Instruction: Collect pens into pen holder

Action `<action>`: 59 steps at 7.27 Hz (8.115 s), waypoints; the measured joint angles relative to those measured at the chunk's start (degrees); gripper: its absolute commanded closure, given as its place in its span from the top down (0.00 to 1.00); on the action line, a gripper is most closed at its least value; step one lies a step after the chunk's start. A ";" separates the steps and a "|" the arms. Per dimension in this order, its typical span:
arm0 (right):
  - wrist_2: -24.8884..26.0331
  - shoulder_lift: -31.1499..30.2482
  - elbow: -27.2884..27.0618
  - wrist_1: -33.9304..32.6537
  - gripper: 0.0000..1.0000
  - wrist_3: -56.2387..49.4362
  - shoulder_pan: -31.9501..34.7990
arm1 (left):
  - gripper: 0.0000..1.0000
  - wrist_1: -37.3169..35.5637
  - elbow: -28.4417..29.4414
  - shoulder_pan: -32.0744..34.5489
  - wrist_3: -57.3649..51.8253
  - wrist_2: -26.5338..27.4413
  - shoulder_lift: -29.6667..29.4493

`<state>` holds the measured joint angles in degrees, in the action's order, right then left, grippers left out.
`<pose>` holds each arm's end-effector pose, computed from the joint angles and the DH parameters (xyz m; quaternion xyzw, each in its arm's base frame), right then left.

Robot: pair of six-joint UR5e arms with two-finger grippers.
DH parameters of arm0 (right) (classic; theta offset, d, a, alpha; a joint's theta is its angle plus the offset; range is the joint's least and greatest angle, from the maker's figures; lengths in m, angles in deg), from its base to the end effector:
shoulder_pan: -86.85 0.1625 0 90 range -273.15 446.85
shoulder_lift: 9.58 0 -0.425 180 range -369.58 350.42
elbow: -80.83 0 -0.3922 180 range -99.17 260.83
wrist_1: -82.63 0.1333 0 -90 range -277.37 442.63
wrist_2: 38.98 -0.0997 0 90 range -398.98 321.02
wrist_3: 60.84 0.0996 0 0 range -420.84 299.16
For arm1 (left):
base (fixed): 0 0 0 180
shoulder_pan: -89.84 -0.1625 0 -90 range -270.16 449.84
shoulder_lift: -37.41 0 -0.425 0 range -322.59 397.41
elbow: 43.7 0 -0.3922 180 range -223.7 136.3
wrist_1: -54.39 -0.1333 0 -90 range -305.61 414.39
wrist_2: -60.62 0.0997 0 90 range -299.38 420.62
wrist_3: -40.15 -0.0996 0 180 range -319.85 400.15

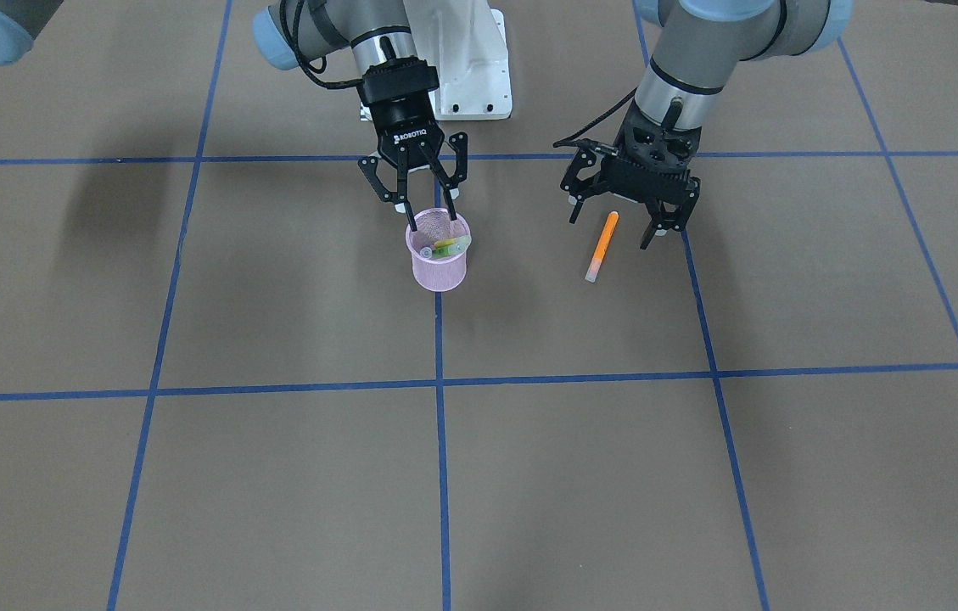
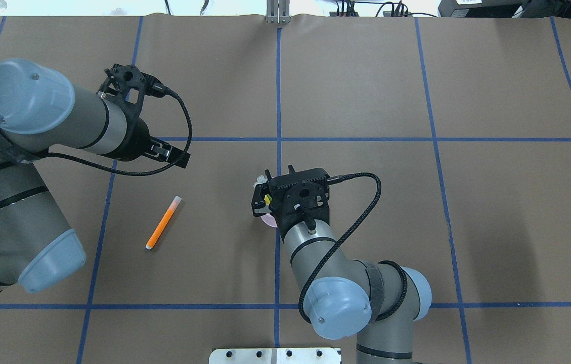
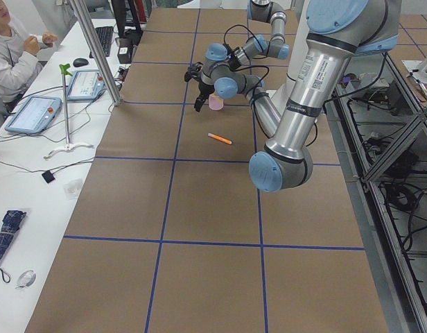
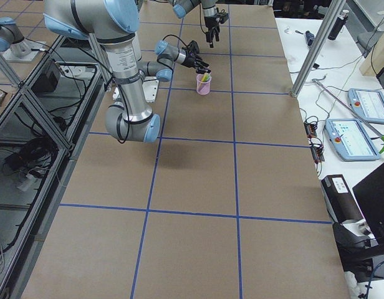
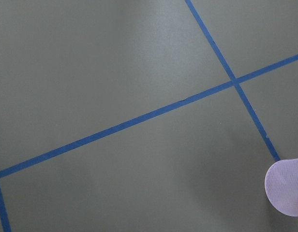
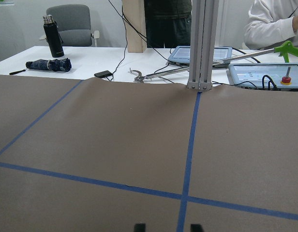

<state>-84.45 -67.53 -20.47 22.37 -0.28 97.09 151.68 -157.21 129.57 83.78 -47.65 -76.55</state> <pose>-0.5619 -0.3079 0.1788 0.4734 -0.4150 0.0985 0.7707 0.3750 -0.4444 0.2350 0.2069 0.4280 0.1237 0.8710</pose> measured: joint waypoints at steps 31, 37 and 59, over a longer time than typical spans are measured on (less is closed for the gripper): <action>-84.10 -18.30 8.41 -21.29 1.00 -52.76 67.77 | 0.00 9.64 7.03 -9.36 3.76 3.44 2.45; -83.76 -25.32 16.70 -21.29 1.00 -67.48 74.53 | 0.00 49.15 12.41 -10.53 7.05 11.70 -3.59; -83.56 -35.39 18.42 -21.13 1.00 -68.08 79.44 | 1.00 0.05 17.30 43.13 -54.83 -23.10 21.75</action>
<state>-168.01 -102.92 -2.05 1.25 -68.37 176.53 151.74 -139.91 172.70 28.95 -70.74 -54.80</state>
